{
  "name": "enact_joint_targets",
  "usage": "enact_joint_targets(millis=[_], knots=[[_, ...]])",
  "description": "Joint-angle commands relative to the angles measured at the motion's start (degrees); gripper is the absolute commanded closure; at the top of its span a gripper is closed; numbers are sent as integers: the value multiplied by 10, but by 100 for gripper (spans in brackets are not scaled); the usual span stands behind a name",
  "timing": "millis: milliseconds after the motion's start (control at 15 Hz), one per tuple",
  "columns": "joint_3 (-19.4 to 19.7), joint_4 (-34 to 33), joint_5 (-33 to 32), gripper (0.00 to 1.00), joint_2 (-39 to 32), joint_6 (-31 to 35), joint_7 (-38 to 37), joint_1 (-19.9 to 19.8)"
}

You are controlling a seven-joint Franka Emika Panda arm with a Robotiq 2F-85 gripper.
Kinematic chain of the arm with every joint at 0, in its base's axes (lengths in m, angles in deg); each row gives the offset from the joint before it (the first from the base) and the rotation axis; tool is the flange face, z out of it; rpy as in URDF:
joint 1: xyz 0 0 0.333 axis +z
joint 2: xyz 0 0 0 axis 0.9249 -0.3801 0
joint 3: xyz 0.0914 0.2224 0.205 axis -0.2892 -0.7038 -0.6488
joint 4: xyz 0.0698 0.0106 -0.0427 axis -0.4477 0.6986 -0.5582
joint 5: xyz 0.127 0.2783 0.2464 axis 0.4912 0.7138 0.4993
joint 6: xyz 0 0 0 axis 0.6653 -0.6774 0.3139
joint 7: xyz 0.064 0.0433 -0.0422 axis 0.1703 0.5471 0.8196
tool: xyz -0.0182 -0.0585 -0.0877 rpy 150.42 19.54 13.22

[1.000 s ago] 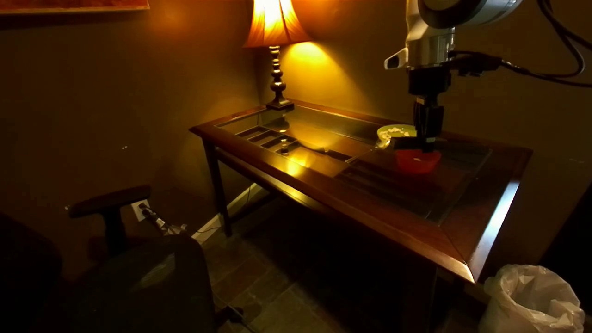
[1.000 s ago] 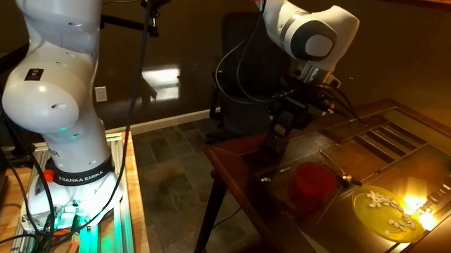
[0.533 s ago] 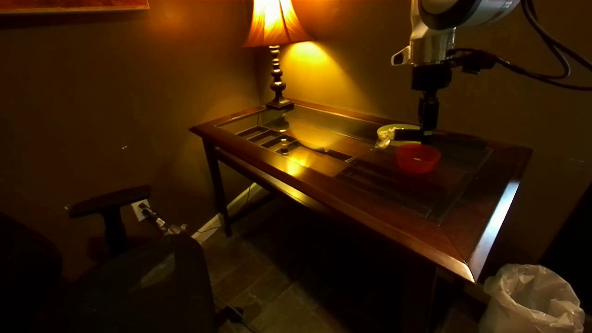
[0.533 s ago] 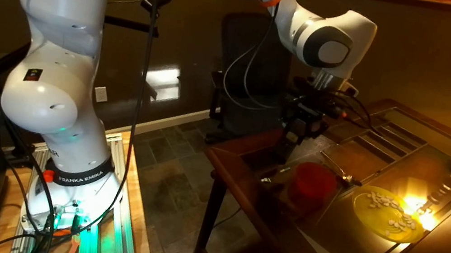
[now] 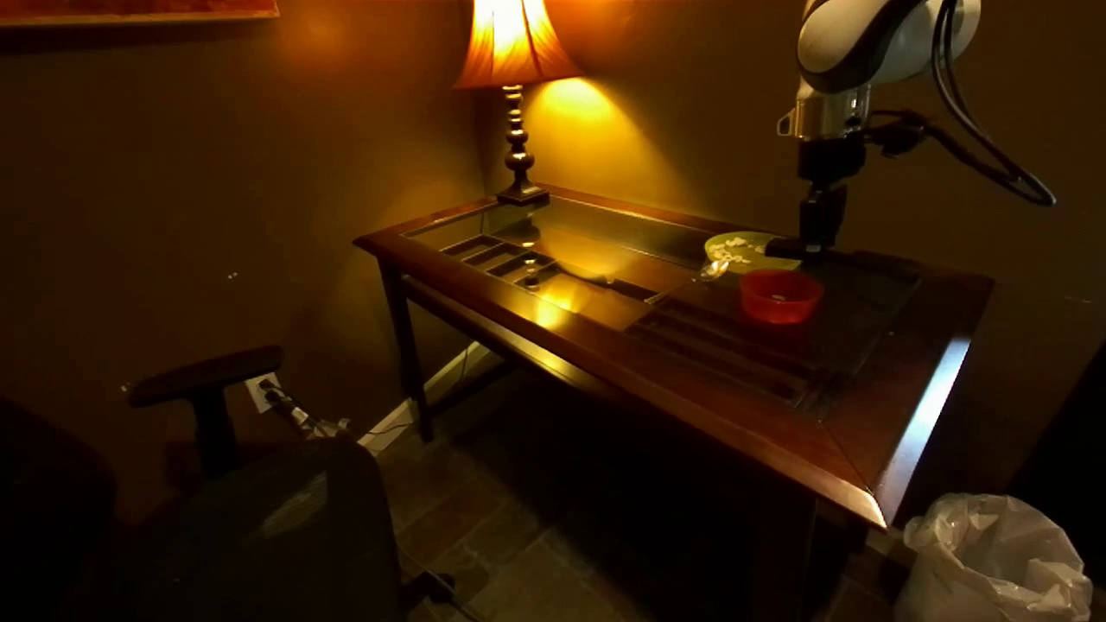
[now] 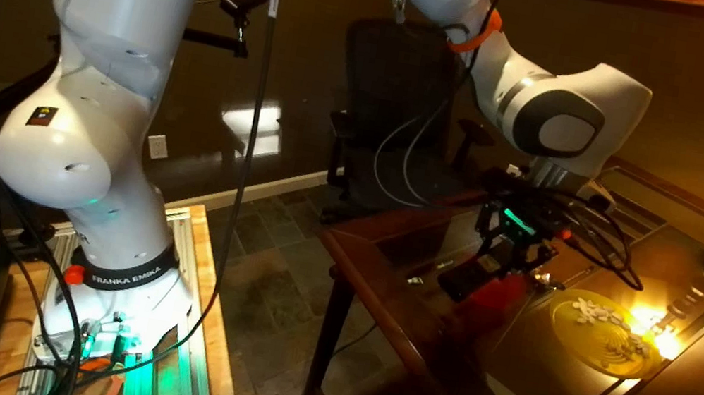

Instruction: Move the remote to the right

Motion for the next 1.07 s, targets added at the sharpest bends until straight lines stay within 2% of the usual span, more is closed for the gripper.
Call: enact_joint_targets(millis=[0, 600, 1000], knots=[[9, -48, -5, 71, -32, -9, -57, -16], [31, -124, -48, 71, -117, -4, -158, -10], [32, -164, -94, 71, -163, -5, -174, 0]])
